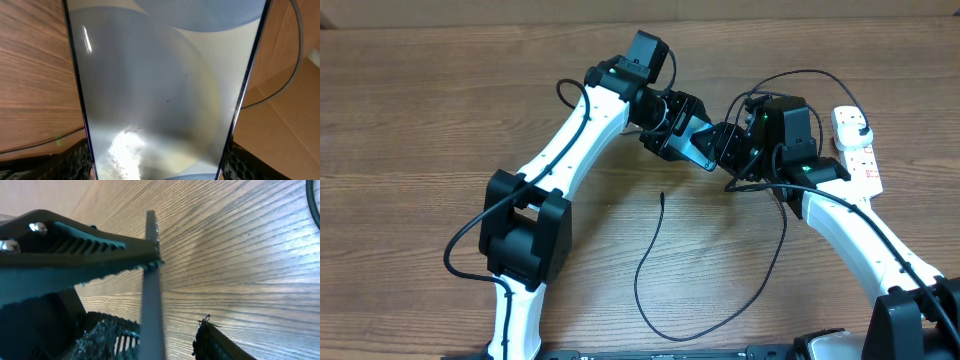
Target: Plug charger to phone and switch on socket
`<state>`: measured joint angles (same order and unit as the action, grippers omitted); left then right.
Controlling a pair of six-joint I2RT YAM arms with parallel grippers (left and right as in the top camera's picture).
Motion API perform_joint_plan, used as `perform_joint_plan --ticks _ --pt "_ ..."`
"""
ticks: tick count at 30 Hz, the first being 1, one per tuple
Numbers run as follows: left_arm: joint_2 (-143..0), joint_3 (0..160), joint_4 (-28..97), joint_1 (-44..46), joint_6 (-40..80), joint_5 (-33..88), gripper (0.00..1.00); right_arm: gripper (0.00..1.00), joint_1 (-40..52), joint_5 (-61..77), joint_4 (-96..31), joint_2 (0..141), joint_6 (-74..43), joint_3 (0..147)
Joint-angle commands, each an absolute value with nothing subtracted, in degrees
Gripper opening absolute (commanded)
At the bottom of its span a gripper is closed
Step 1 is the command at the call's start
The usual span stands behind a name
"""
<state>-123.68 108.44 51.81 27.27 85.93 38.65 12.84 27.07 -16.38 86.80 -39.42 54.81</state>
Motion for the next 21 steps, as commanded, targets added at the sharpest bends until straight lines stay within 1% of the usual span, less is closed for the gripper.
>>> perform_joint_plan --ticks 1,4,8,9,12,13,19,21 --pt "-122.3 110.1 51.5 28.4 89.0 38.5 0.04 0.46 13.2 26.4 -16.1 86.9 -38.5 55.9" --pt "-122.3 110.1 51.5 28.9 89.3 38.3 0.04 0.41 13.2 26.3 -16.1 86.9 -38.5 55.9" --pt "-122.3 110.1 51.5 29.1 89.4 38.4 0.04 0.29 13.2 26.1 -16.4 86.9 -38.5 55.9" --pt "-122.3 110.1 51.5 29.1 89.7 38.6 0.04 0.24 13.2 26.1 -16.4 86.9 -38.5 55.9" --pt "-122.3 110.1 51.4 29.1 89.8 38.6 0.05 0.20 13.2 26.1 -16.4 86.9 -38.5 55.9" --pt "-122.3 110.1 51.1 29.1 89.8 38.6 0.04 0.15 13.2 26.1 -16.6 86.9 -38.5 55.9" --pt "-122.3 110.1 50.7 29.1 89.8 38.6 0.05 0.05 13.2 25.9 -16.8 86.9 -38.5 55.9" --pt "-122.3 110.1 50.7 29.1 89.8 38.6 0.04 0.04 13.2 25.9 -16.8 86.9 -38.5 55.9"
